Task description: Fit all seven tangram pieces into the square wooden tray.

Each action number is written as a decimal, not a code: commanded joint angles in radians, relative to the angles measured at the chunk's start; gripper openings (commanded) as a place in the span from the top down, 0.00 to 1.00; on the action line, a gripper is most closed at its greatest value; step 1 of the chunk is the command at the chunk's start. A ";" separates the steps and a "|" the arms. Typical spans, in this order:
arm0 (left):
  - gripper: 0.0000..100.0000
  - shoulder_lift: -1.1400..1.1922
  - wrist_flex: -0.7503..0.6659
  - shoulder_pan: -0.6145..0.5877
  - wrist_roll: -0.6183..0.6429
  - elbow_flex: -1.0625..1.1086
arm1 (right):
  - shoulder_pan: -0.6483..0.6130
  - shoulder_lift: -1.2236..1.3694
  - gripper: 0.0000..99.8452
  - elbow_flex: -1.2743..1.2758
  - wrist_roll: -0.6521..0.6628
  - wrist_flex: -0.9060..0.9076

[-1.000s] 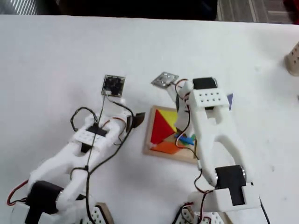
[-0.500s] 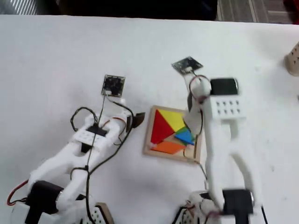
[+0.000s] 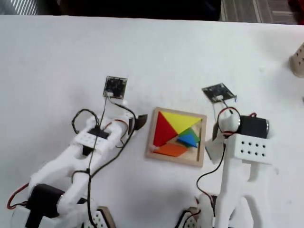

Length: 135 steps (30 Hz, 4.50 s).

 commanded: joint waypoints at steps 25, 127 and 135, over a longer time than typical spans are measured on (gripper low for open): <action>0.71 -0.008 0.000 0.005 -0.008 -0.026 | -0.232 0.036 0.96 0.325 -0.101 -0.492; 0.71 -0.008 0.000 0.007 -0.008 -0.026 | -0.302 0.252 0.98 0.149 -0.261 -0.601; 0.71 -0.008 0.000 0.007 -0.008 -0.026 | -0.375 0.331 0.98 0.152 -0.298 -0.664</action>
